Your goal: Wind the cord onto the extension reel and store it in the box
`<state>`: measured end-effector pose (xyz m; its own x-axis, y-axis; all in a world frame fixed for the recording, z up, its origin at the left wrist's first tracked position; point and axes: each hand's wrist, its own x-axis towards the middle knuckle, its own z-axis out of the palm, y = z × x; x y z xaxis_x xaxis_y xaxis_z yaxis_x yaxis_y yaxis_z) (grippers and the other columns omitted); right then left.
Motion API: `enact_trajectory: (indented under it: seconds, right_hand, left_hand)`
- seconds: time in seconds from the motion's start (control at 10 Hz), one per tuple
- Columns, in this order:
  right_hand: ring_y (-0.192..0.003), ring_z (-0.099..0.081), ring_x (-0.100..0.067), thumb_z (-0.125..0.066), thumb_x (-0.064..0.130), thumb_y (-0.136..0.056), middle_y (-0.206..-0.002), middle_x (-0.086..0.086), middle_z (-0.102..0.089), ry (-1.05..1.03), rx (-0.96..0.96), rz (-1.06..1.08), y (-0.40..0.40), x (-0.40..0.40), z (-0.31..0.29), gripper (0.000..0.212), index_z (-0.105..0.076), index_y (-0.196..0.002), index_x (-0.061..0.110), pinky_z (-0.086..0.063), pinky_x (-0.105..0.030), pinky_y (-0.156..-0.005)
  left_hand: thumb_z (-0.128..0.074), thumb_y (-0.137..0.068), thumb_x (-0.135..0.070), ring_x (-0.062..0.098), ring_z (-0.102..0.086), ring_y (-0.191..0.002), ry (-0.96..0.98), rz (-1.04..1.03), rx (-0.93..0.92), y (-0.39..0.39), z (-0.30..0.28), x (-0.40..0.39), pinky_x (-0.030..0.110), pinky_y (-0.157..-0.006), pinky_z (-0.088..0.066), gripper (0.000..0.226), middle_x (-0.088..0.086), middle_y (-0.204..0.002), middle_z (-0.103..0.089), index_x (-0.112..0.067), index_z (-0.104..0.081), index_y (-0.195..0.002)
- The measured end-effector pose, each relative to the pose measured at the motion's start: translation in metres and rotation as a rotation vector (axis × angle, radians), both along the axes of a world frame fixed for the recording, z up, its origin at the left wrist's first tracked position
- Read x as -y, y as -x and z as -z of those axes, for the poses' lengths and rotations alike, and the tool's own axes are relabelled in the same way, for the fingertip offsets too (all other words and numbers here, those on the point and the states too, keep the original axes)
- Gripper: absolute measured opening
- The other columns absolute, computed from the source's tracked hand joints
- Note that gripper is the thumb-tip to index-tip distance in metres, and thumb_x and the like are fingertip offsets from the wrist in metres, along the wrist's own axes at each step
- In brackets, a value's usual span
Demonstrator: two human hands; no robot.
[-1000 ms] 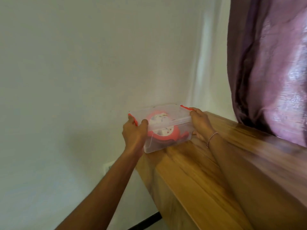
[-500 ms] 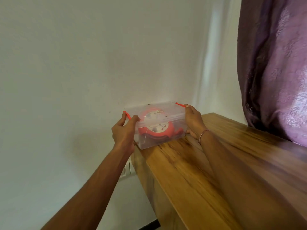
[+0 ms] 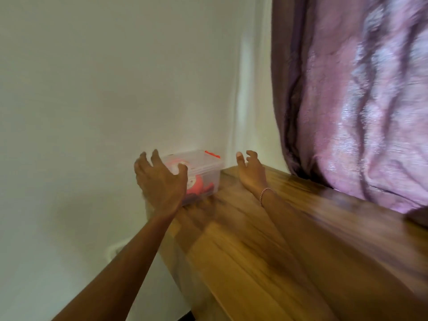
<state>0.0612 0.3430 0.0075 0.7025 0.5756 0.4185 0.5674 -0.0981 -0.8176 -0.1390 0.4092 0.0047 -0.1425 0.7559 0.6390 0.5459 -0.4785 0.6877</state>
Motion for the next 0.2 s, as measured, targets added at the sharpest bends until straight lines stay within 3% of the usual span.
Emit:
enact_trajectory:
  seconds: [0.1, 0.2]
  right_hand:
    - [-0.126, -0.051, -0.029, -0.048, 0.047, -0.097, -0.142, -0.012, -0.051, 0.027, 0.189, 0.102, -0.017, 0.066, -0.018, 0.056, -0.041, -0.142, 0.014, -0.038, -0.038, -0.103]
    - [-0.119, -0.053, -0.036, -0.05, 0.045, -0.094, -0.133, -0.013, -0.056, 0.086, 0.427, 0.342, -0.027, 0.133, -0.031, 0.051, -0.046, -0.134, 0.014, -0.042, -0.046, -0.099]
  left_hand:
    - [-0.067, -0.083, -0.038, 0.031, -0.034, -0.139, -0.134, 0.301, -0.092, -0.042, -0.01, 0.044, 0.047, -0.115, -0.029, 0.066, 0.015, -0.149, -0.042, -0.01, -0.048, -0.139]
    - [-0.064, -0.084, -0.043, 0.03, -0.036, -0.139, -0.243, 0.546, -0.233, -0.081, -0.021, 0.089, 0.046, -0.116, -0.03, 0.068, 0.012, -0.15, -0.043, -0.012, -0.046, -0.142]
